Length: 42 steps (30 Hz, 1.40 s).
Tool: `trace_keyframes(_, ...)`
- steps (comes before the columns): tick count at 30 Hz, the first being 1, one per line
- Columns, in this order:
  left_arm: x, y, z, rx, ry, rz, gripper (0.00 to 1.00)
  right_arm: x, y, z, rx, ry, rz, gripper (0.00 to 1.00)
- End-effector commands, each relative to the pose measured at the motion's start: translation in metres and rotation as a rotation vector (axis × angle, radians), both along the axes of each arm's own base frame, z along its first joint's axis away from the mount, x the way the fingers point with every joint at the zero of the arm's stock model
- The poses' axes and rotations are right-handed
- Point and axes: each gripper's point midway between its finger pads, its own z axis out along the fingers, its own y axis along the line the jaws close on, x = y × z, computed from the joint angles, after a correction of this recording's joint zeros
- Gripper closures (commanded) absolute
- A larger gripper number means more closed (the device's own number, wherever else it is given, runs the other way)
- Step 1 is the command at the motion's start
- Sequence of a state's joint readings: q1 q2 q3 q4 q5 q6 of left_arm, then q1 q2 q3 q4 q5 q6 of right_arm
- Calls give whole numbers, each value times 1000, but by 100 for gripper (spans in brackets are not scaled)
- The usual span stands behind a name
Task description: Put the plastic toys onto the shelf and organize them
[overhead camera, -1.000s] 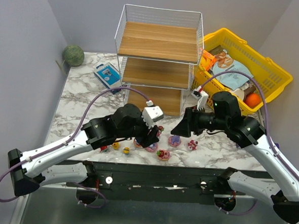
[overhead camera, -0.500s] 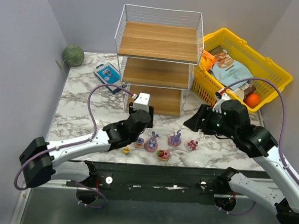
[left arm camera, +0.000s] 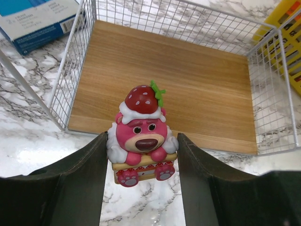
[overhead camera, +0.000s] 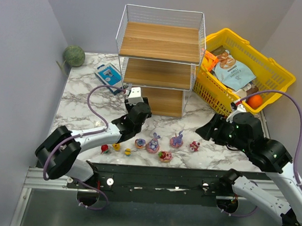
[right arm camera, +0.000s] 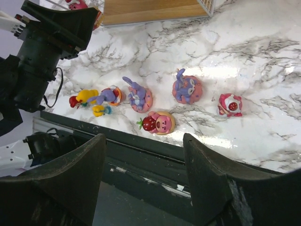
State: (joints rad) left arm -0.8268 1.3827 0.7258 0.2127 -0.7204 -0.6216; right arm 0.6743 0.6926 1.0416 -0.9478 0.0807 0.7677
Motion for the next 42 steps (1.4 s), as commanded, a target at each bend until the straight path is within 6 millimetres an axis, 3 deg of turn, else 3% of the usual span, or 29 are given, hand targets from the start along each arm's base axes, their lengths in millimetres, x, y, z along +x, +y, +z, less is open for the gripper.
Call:
trace_keyframes(1, 16, -6, -10, -126, -20, -1, 100, -4, -14, -6, -46, 22, -47, 27)
trace_keyframes(9, 29, -11, -34, -136, 1, -31, 100, -8, -21, -9, -58, 30, -67, 27)
trace_keyframes(19, 43, -34, -57, -139, 6, -96, 100, -12, -28, -11, -55, 42, -99, 27)
trace_keyframes(32, 57, -43, -67, -74, -31, -129, 100, -16, -31, -10, -53, 52, -112, 27)
trace_keyframes(42, 59, -45, -88, -40, -3, -144, 100, -16, -32, -12, -57, 62, -116, 27)
